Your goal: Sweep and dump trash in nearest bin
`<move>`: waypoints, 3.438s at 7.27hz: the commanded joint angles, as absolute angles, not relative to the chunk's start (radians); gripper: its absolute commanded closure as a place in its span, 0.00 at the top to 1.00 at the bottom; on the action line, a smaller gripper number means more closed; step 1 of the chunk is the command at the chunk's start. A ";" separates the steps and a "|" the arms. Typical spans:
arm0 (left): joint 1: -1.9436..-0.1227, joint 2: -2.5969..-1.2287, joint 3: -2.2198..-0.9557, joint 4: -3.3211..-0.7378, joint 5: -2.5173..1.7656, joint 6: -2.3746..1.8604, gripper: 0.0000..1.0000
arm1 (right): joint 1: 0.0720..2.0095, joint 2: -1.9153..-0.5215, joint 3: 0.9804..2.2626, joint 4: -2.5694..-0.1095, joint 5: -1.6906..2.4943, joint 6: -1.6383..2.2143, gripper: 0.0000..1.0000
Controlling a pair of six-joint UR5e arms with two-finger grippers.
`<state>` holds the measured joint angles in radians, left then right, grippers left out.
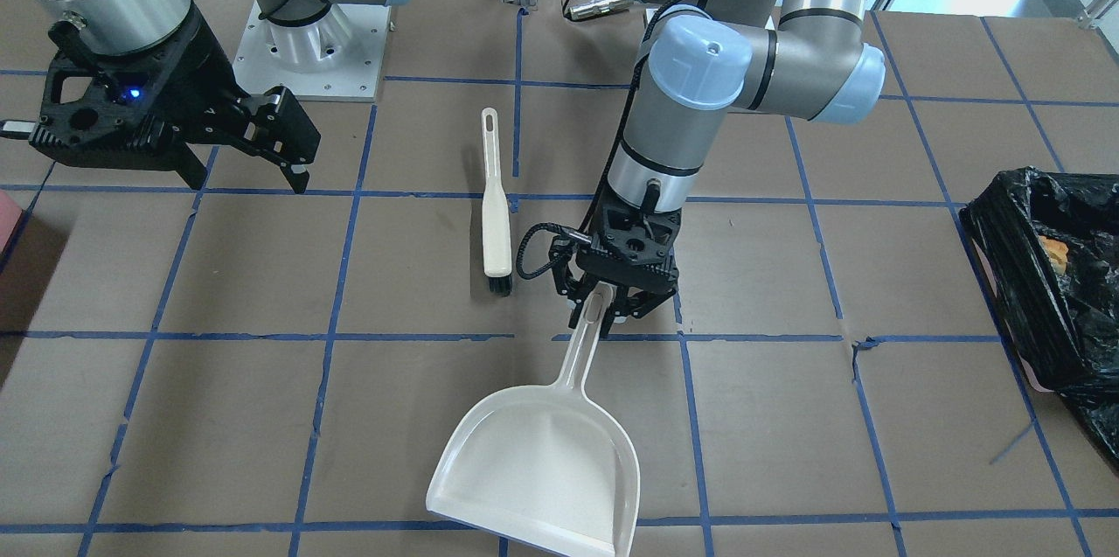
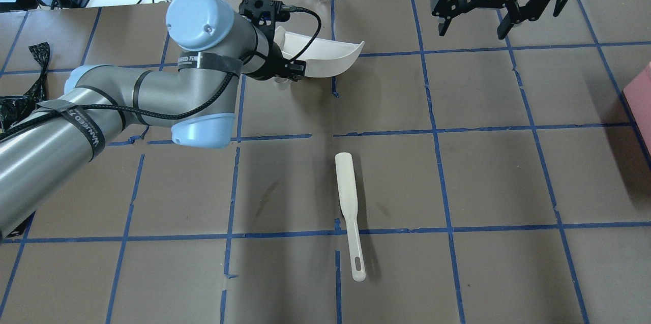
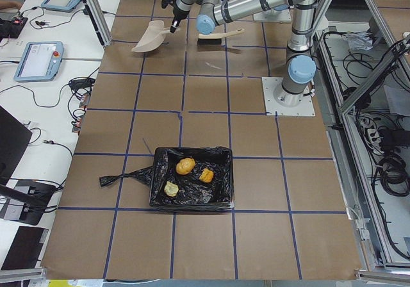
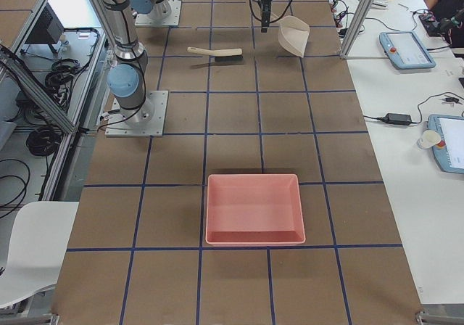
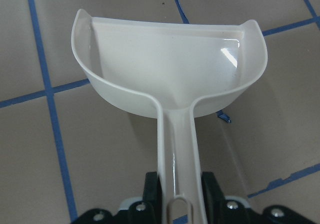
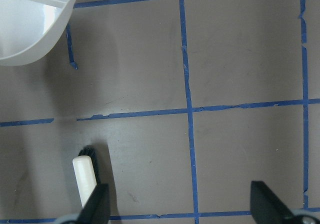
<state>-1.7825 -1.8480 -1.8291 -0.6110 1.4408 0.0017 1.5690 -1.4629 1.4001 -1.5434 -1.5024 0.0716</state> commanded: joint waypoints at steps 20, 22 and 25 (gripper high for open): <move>-1.614 -1.590 -1.690 -1.322 1.589 0.006 1.00 | 1.575 -1.463 1.416 -1.543 -1.494 0.075 1.00; -1.562 -1.568 -1.498 -1.633 1.591 0.011 1.00 | 1.574 -1.453 1.419 -1.549 -1.505 0.078 1.00; -1.562 -1.589 -1.466 -1.645 1.591 0.011 1.00 | 1.549 -1.454 1.469 -1.621 -1.538 0.097 1.00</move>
